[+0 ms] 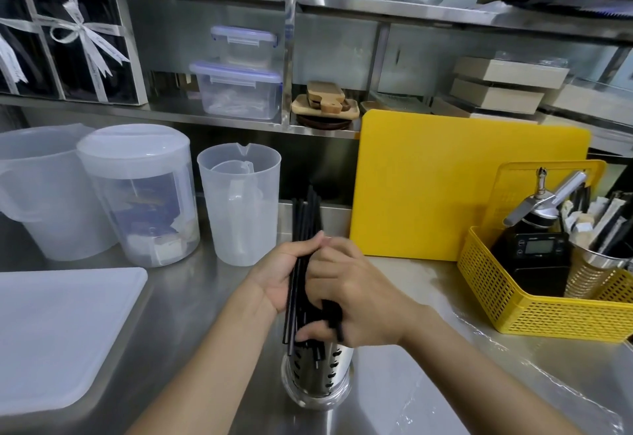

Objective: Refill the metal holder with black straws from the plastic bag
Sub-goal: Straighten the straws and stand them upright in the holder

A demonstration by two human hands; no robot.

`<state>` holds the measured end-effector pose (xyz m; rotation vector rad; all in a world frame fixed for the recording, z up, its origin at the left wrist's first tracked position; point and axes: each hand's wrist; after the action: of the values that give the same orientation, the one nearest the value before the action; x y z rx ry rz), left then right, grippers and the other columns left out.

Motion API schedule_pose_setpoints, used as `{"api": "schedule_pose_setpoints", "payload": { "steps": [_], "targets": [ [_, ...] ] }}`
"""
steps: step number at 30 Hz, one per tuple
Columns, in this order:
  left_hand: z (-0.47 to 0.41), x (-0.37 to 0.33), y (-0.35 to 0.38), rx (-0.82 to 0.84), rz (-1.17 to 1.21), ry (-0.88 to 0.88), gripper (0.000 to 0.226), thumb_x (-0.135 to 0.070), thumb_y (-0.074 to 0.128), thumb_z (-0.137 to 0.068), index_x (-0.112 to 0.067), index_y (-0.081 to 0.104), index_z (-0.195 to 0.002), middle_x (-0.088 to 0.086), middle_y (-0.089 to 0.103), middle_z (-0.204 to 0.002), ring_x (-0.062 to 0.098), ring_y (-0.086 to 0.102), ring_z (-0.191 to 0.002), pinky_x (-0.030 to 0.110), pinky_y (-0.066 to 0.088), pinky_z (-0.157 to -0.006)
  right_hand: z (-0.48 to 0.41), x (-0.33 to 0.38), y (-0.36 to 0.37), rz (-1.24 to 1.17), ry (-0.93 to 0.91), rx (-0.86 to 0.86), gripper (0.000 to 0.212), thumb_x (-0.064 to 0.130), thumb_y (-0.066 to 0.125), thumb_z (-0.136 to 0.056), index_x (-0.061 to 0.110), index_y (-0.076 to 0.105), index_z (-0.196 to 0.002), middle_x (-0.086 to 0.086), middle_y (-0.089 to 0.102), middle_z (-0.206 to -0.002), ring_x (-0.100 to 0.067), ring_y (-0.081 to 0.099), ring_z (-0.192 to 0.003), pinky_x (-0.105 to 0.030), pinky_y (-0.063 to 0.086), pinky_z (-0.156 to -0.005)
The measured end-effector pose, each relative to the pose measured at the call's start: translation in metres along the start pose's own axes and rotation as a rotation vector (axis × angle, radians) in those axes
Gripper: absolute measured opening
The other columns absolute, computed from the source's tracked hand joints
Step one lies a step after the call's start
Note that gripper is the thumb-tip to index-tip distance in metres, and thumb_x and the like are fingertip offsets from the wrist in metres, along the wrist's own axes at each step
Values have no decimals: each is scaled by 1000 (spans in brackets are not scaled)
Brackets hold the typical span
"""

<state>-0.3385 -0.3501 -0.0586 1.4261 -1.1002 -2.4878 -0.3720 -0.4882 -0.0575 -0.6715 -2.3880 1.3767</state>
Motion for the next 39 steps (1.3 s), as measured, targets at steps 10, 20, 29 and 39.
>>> {"api": "schedule_pose_setpoints", "payload": {
  "steps": [10,20,29,39],
  "targets": [
    [-2,-11,6,-212,336,699,10,-10,49,-93,-13,53,-83,-2,53,-62,7,52,-49,21,47,-48,-2,-1,10,-1226,984,-707,18,7,52,-80,12,65,-90,-5,65,-97,-13,60,-98,-23,43,-85],
    [-3,-2,38,-307,-88,995,9,-5,55,-88,-8,47,-87,-7,55,-53,9,56,-51,32,53,-61,-29,16,33,-2140,1321,-1113,37,13,43,-90,-11,55,-115,-27,62,-109,-34,63,-99,-35,50,-91],
    [1,6,35,-143,-175,825,15,-8,62,-83,-10,48,-79,-2,43,-48,12,41,-40,24,41,-41,-19,18,27,-1825,1226,-848,28,20,48,-91,6,68,-78,-13,68,-87,-26,64,-86,-37,50,-82],
    [25,4,44,147,-445,370,21,-17,63,-85,-10,44,-80,-4,40,-52,8,36,-40,19,35,-37,-29,4,-53,-1239,801,-452,32,32,69,-76,10,61,-98,-5,71,-91,-11,67,-78,-22,51,-66]
  ]
}}
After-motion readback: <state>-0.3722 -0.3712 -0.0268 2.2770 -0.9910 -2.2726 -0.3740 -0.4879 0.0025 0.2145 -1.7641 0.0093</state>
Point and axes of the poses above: each hand's wrist, its own z-axis away from the middle knuckle, its own y-axis out of the palm, x = y × z
